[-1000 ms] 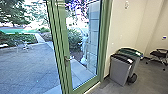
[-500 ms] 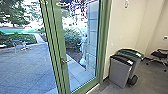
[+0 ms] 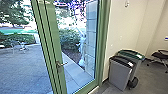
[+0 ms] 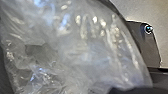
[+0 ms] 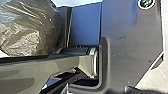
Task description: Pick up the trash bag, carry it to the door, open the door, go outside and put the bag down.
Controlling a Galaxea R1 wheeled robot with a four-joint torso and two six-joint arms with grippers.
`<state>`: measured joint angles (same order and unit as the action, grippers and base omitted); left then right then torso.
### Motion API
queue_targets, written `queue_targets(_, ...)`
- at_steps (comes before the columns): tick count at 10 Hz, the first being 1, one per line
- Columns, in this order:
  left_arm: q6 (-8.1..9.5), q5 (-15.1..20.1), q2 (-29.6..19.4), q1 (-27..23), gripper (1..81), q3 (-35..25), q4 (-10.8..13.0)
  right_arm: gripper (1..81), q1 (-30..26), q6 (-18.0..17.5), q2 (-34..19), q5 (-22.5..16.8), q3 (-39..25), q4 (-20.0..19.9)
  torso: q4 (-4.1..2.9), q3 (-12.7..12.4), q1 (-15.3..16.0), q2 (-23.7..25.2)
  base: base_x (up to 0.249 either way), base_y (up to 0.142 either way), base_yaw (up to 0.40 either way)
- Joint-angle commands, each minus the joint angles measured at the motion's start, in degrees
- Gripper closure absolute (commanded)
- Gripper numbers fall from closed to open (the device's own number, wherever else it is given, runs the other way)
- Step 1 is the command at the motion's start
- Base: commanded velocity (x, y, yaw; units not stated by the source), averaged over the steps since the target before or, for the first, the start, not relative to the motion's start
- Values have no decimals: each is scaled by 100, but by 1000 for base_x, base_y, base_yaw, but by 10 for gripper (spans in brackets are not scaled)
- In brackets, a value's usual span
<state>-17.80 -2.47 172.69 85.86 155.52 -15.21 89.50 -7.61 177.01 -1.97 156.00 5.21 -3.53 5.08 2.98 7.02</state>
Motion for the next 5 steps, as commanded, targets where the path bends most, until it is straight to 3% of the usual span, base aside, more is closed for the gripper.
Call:
queue_targets(1, -31, 318, -15, -284, 811, -12, 45, 10, -226, 93, 153, -409, -71, 86, 0, 0, 0, 0, 151, -64, 0)
queue_targets(5, -31, 309, -15, -284, 811, -12, 45, 10, -217, 93, 153, -409, -71, 86, 0, 0, 0, 0, 151, 0, 0)
